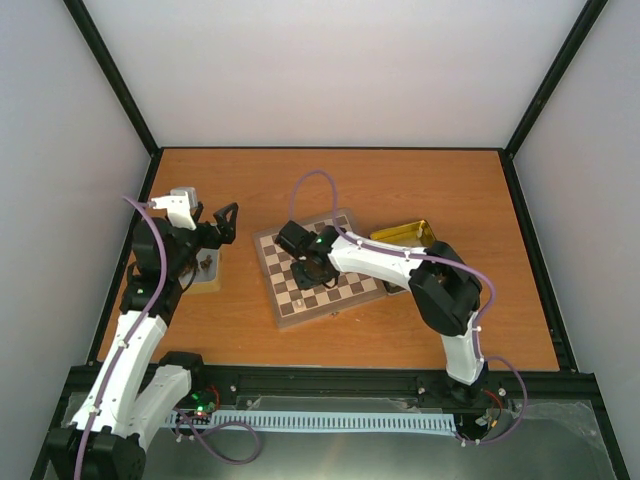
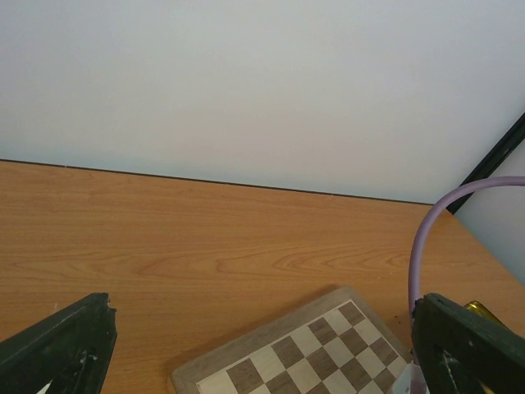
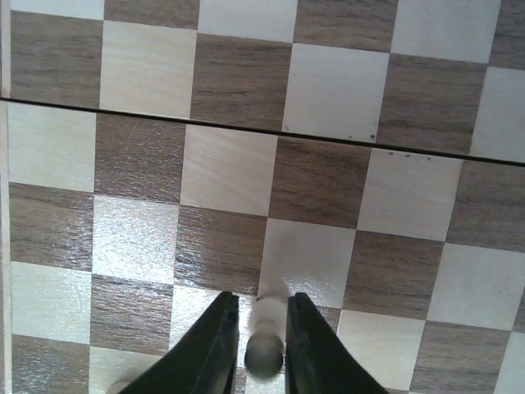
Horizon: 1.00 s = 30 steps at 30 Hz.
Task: Set up the chess pieces on the board
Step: Place the chess piece on the chessboard.
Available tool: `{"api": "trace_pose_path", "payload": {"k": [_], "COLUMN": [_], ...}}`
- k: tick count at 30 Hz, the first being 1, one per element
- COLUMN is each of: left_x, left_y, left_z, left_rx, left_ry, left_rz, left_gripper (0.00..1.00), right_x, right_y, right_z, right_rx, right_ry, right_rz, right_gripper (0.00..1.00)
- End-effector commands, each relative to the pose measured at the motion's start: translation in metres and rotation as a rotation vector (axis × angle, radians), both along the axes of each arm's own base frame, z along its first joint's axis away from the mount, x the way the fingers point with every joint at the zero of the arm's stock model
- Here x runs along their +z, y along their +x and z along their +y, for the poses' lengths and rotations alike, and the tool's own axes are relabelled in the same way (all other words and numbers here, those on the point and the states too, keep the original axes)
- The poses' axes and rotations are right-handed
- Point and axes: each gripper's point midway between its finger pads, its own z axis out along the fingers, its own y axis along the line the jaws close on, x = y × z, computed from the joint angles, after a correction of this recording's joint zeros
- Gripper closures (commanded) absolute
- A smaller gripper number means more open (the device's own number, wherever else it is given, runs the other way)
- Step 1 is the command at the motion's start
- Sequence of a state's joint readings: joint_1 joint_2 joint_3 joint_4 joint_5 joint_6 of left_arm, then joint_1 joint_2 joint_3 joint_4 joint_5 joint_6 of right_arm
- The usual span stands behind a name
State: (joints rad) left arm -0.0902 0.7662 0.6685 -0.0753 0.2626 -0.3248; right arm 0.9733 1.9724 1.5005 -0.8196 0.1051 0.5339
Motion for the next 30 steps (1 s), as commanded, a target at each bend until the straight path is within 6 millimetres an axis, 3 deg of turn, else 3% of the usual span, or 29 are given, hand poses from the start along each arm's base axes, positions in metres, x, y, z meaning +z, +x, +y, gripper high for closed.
{"api": "trace_pose_path", "payload": {"k": [1, 6, 13, 25, 30], "left_x": [0.016, 0.015, 0.015, 0.018, 0.018], "left_y": [0.002, 0.003, 0.003, 0.000, 0.000], "left_z": [-0.003, -0.003, -0.003, -0.002, -0.002], "left_rx": [-0.013, -0.010, -0.010, -0.006, -0.005], "left_ry": [-0.011, -0.009, -0.008, -0.007, -0.007], "left_rz": [-0.045, -0.042, -0.040, -0.050, -0.051], "left_gripper": [0.00, 0.00, 0.00, 0.00, 0.00], "right_x": [-0.002, -0.007, -0.015, -0.004, 0.003], "right_y": [0.001, -0.003, -0.007, -0.017, -0.021], "right_z": [0.004, 0.002, -0.003, 0.016, 0.034], "right_rx": [0.019, 0.028, 0.026, 0.080, 0.128], "right_ry": [-0.026, -0.038, -0.063, 0.007, 0.039], "right_rz": [-0.007, 0.016, 0.034, 0.044, 0.034], "right_gripper": [0.79, 0.74, 0.87, 0.88, 0.88]}}
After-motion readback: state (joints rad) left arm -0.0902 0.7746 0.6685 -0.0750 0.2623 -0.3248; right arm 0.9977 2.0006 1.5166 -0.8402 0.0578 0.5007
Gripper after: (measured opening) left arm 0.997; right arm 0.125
